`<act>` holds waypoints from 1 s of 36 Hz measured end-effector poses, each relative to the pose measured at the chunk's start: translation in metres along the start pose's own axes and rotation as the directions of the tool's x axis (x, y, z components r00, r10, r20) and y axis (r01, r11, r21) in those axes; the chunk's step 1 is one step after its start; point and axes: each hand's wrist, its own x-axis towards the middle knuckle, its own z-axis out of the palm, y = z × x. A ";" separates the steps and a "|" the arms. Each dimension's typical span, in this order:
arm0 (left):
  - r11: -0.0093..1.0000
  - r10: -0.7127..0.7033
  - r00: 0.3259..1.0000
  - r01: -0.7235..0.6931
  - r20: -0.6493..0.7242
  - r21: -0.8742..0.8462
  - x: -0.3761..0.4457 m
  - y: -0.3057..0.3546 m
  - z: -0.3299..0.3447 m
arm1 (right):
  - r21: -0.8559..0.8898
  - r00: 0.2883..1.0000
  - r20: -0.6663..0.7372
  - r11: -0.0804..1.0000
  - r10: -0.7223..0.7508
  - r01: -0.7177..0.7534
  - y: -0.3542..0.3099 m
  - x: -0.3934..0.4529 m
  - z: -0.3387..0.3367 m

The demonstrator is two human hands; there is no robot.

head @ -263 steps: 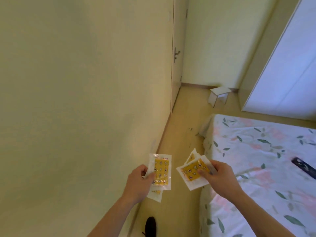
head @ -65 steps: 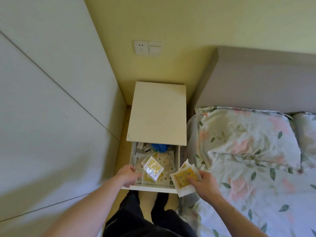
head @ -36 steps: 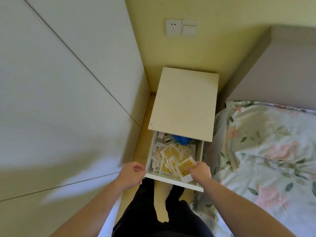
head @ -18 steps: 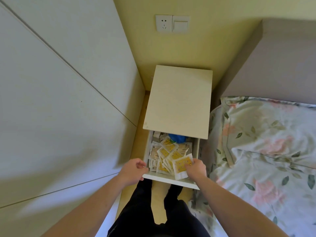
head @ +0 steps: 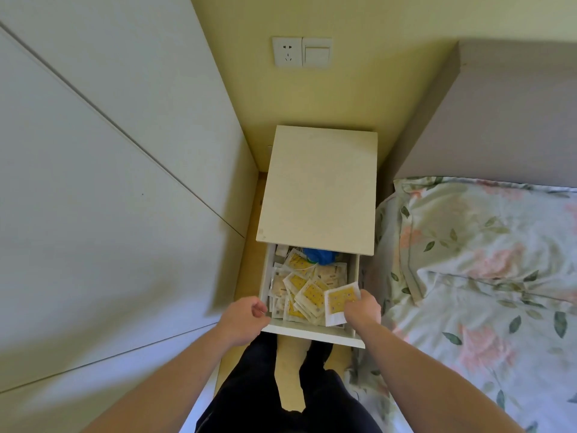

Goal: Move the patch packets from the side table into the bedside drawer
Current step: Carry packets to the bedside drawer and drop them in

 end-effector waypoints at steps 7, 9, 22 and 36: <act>0.988 0.067 0.998 -0.064 -0.016 0.141 -0.005 0.008 -0.002 | -0.101 0.999 0.033 0.995 -0.010 0.013 0.003 -0.020 -0.008; 0.976 0.099 0.995 -0.093 -0.018 0.199 -0.007 0.012 -0.004 | -0.123 0.999 0.038 0.992 -0.027 0.031 0.008 -0.031 -0.013; 0.757 0.381 0.907 -0.418 0.180 0.502 -0.018 0.057 -0.007 | -0.054 0.979 -0.104 0.984 -0.175 0.170 0.031 -0.132 -0.041; 0.153 0.566 0.545 -0.806 0.619 0.571 -0.095 0.145 0.042 | 0.367 0.888 -0.437 0.930 0.146 0.027 0.125 -0.272 -0.023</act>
